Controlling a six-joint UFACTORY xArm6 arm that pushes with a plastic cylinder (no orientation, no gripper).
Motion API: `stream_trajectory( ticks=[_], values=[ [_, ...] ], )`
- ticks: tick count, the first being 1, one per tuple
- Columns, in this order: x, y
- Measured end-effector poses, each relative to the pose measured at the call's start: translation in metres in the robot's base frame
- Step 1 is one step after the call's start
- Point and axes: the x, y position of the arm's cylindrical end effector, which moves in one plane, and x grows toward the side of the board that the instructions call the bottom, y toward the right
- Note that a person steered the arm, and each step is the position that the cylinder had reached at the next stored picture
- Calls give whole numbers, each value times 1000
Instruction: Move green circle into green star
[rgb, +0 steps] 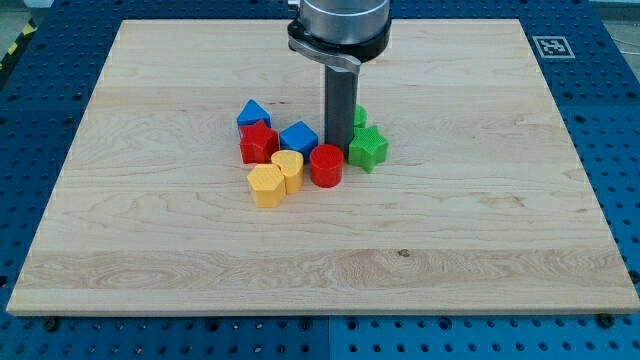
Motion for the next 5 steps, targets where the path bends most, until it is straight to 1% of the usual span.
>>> stream_trajectory(
  ticks=[1, 2, 3, 4, 5],
  values=[
    [4, 16],
    [4, 58],
    [4, 77],
    [2, 38],
    [-13, -11]
  ],
)
